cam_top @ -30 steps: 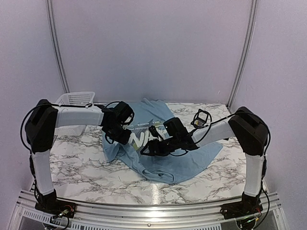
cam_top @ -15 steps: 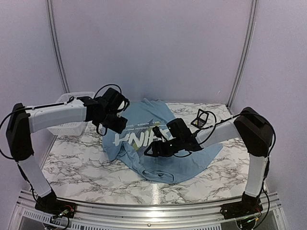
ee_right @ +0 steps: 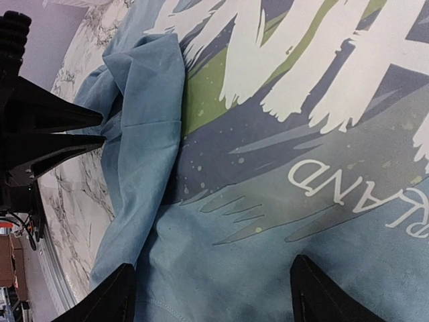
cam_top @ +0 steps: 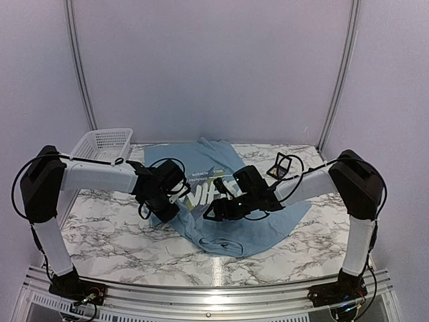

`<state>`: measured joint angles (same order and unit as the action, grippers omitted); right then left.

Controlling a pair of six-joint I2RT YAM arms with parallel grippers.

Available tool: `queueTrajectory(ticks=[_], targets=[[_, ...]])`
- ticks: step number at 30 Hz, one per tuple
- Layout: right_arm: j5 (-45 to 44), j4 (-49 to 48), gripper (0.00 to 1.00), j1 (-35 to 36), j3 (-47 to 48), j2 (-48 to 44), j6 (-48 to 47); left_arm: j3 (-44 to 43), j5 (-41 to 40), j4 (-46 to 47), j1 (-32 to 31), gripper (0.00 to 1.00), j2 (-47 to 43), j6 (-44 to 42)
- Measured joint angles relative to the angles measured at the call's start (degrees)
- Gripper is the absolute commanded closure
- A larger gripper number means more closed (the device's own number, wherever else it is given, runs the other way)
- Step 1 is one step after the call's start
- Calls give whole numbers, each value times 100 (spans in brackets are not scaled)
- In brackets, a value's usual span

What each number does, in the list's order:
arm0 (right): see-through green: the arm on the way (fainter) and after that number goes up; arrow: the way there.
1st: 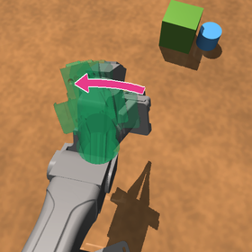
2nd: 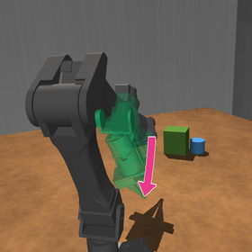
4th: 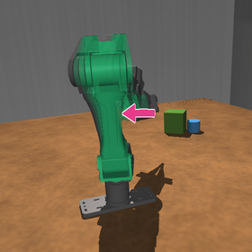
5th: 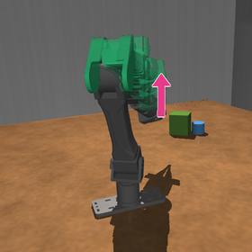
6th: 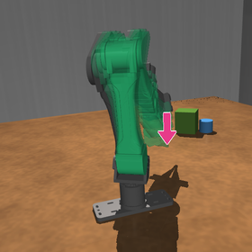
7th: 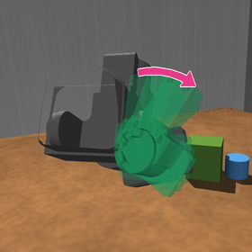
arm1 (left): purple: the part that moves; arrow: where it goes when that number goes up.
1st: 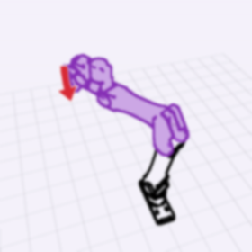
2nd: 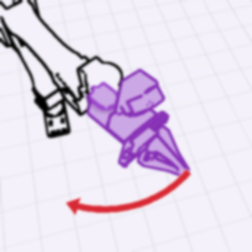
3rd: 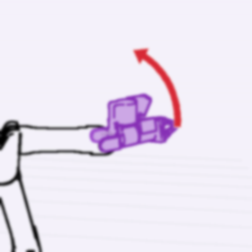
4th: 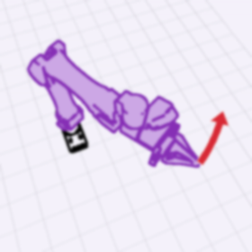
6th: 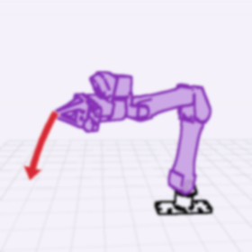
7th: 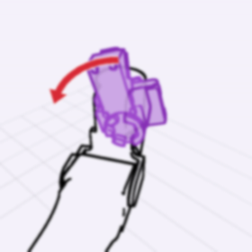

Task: Pin the brooch onto the clothing
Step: Smooth out the flattened clothing at the center of the board.

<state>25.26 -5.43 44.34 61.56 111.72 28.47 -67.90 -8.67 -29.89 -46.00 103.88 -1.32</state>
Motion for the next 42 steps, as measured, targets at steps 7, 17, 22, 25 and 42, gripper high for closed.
queueTrajectory(ticks=[7,17,22,25,42], targets=[[-13,0,25,0,0,-2,-4,-190,24,-22,57,76,289,-72],[-17,4,25,0,0,-2,-72,-190,-55,-90,107,100,420,-79],[-33,11,25,0,-2,-2,-111,-190,-133,-129,122,100,409,-52],[-33,17,25,0,-2,-2,-131,-122,-153,-140,122,100,236,-24],[-308,1043,25,0,199,-192,-765,1462,149,-2157,-903,100,-3187,3086]])
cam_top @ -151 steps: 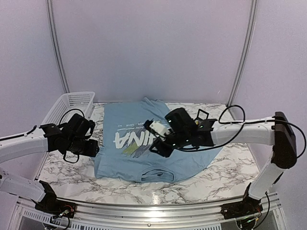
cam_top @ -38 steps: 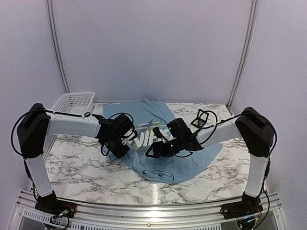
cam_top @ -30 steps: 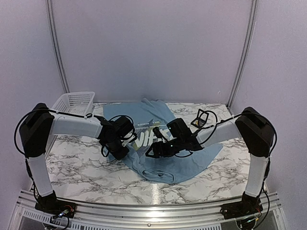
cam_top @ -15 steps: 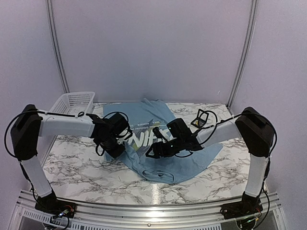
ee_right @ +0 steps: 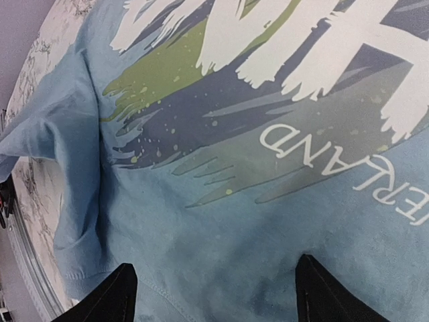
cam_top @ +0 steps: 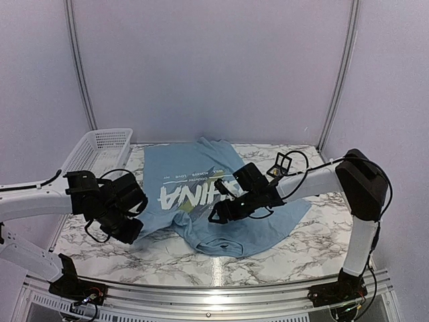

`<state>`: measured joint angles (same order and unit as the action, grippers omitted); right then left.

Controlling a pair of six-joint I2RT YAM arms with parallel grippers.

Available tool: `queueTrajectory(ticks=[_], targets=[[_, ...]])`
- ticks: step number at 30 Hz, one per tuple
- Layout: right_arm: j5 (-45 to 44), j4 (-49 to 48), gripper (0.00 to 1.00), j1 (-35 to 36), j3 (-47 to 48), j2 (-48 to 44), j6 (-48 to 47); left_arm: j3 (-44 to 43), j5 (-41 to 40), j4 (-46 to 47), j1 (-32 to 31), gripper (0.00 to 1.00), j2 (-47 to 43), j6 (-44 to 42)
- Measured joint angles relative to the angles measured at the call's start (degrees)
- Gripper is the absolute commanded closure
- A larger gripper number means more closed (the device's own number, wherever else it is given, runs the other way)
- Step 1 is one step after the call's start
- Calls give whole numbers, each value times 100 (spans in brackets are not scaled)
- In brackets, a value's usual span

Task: Pin the brooch onto the clothing
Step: Smooth out the flattened clothing at the center of the board.

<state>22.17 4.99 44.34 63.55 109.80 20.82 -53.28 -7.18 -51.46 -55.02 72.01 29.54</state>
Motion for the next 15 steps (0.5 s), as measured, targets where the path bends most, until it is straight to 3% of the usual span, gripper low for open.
queueTrajectory(ticks=[4,9,13,15], targets=[[-109,461,24,0,55,-164,-170,619,-57,-708,-424,100,-367,1036],[-295,975,24,0,221,-282,-402,918,-57,-1311,-713,100,26,1668],[-651,1390,24,-48,221,-623,-544,605,-317,-1961,-765,53,713,1899],[-782,1532,25,-138,214,-876,-595,391,-505,-2271,-796,50,907,1950]])
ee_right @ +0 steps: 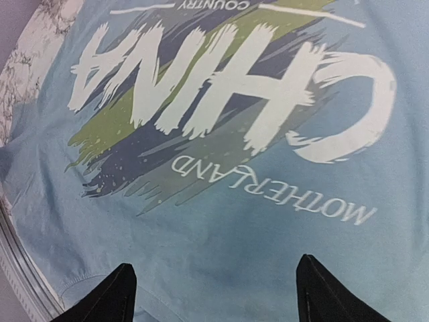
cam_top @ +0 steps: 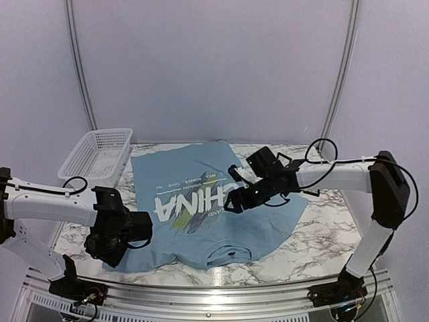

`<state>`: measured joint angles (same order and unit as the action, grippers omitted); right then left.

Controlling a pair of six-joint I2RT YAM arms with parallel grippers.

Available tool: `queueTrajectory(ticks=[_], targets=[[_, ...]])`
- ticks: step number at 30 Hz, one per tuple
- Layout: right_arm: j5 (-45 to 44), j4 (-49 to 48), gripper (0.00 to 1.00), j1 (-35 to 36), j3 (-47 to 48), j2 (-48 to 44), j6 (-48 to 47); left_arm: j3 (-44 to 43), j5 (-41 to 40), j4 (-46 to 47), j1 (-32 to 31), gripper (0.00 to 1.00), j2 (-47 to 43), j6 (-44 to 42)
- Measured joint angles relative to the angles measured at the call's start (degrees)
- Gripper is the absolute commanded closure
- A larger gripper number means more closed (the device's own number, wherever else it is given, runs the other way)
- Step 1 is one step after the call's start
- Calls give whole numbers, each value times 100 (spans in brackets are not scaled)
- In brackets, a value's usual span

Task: Pin the brooch onto the clothing
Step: Smooth out the flattened clothing at the center of the board.

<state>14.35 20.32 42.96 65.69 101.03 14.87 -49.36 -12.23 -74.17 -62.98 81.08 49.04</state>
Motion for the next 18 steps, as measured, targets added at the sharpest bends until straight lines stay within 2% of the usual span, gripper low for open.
queueTrajectory(ticks=[2,3,4,6,7,8,11,13,18], targets=[[-177,76,27,-184,-72,-343,-42,-127,-170,-188,-9,49,22,39],[-275,140,32,-284,-111,-511,-72,-184,-238,-280,-17,50,11,55],[-420,210,42,-363,-144,-656,-120,-271,-321,-352,-39,53,-13,68],[-713,374,68,-474,-179,-844,-214,-605,-505,-402,-142,58,-166,70],[-826,457,78,-507,-199,-901,-256,-925,-629,-291,-216,60,-361,-24],[-866,487,83,-518,-223,-920,-291,-1137,-699,-131,-249,62,-529,-72],[-623,522,92,-422,-457,-931,-435,-1517,-802,866,-280,67,-1067,-538],[-348,533,99,-186,-682,-922,-546,-1519,-800,1438,-260,71,-1001,-894],[205,529,100,616,-986,-756,-638,-1429,-678,2802,-72,72,501,-1679]])
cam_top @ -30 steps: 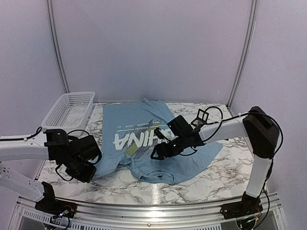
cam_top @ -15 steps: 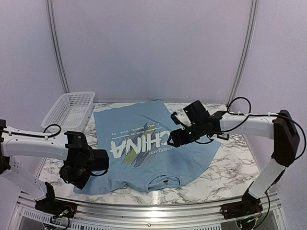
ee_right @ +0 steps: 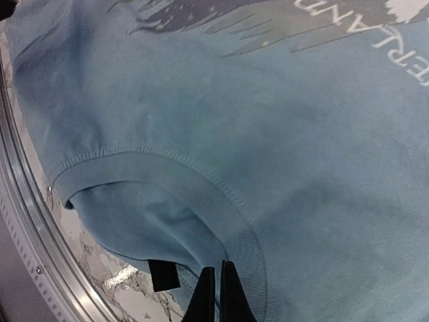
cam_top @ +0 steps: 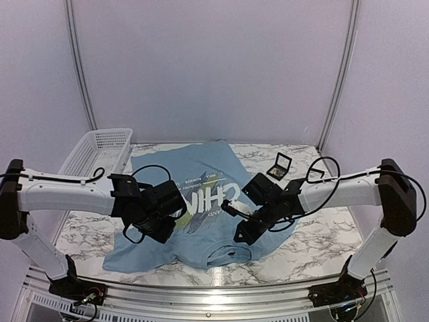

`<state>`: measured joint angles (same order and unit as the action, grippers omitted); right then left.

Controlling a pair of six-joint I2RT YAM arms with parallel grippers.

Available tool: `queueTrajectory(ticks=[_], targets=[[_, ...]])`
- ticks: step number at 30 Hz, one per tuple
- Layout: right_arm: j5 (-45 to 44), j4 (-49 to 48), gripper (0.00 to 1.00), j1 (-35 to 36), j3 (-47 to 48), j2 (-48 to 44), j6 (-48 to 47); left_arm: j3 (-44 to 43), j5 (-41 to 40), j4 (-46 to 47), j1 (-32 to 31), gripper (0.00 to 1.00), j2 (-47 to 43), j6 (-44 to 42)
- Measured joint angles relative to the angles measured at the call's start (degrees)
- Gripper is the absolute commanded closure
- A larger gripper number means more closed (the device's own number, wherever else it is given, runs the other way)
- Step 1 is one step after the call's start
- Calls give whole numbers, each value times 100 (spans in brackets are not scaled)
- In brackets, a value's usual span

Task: Pin the brooch onto the clothing
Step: Smooth out the flattened clothing at the center of the board.

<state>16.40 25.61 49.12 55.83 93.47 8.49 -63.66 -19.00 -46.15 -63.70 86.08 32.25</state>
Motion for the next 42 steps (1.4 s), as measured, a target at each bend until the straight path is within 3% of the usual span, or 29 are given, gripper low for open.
queueTrajectory(ticks=[8,13,16,19,21,24,29,35,42], targets=[[310,-140,100,269,-793,9,319,761,251,1351,1132,74,765,-496],[496,-229,100,286,-1318,-450,632,1340,457,1641,1108,69,752,-431],[623,-175,100,352,-1611,-752,811,1735,505,1759,1075,59,358,-350],[826,87,100,433,-1626,-876,866,1919,481,1646,914,56,-17,-426],[977,402,100,439,-1456,-981,841,1849,459,1604,627,56,-269,-568],[1058,789,100,332,-785,-1056,726,1502,511,1591,142,68,-404,-807],[695,461,100,-614,-13,-1054,579,479,769,1773,-588,72,380,-1353],[9,9,100,-1303,-439,-459,490,-328,1005,1904,-966,73,1952,-1869],[-195,-184,100,-1303,-1121,-376,507,-201,1078,1624,-977,74,1930,-1878]])
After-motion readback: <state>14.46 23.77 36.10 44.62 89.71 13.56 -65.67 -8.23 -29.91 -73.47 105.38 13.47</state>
